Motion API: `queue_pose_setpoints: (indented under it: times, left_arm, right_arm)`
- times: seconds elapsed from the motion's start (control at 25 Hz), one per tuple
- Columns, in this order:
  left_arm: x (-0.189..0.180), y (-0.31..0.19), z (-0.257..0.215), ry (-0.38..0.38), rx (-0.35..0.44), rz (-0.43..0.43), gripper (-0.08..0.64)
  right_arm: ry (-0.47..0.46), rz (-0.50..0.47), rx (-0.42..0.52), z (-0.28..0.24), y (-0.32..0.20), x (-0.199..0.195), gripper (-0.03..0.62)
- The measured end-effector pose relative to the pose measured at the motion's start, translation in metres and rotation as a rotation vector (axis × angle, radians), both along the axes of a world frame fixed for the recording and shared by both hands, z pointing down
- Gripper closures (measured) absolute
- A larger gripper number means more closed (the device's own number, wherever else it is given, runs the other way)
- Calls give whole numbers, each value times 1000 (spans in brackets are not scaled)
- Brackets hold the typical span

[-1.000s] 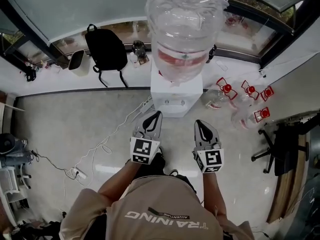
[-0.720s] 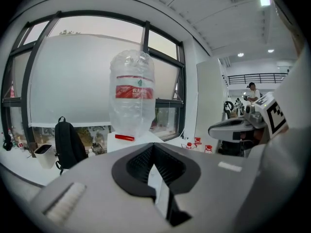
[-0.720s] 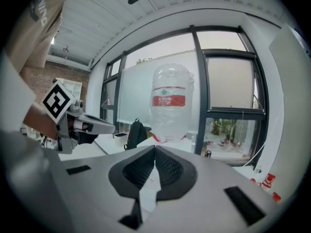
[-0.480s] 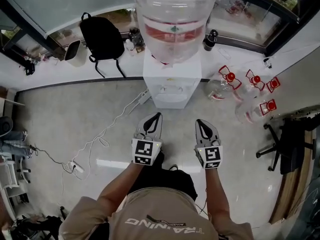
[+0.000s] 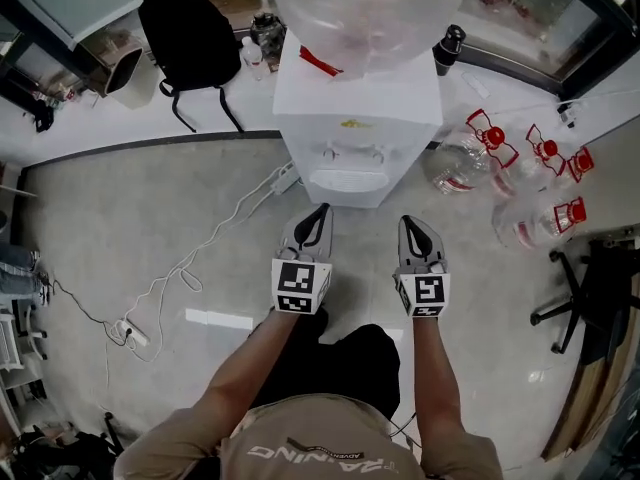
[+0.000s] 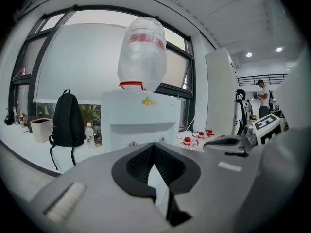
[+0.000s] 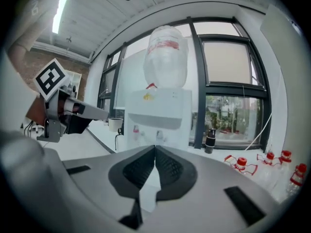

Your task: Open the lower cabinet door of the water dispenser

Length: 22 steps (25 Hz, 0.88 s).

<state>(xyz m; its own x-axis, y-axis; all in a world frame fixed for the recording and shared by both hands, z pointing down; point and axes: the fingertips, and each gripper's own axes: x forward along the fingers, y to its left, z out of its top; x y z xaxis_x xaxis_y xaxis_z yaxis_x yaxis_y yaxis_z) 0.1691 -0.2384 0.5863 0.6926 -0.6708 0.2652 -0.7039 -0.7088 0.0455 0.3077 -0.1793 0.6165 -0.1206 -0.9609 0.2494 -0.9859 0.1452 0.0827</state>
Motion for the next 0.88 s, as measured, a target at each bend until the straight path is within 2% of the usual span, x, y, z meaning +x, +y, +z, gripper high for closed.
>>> queue_pose_setpoints:
  times: [0.2, 0.32, 0.56, 0.72, 0.88]
  left_arm:
    - [13, -15, 64, 51, 32, -9, 552]
    - [22, -23, 110, 35, 42, -7, 552]
    - [30, -42, 195, 80, 34, -54, 552]
    - [28, -40, 217, 77, 58, -69, 552]
    - [30, -32, 226, 75, 84, -53, 552]
  right_arm:
    - [-19, -4, 76, 56, -29, 11, 581]
    - [-12, -5, 102, 91, -40, 16, 581]
    - [32, -4, 102, 182, -54, 36, 581]
    - [66, -43, 74, 233, -54, 35, 581]
    - [37, -17, 48, 268, -62, 46, 581]
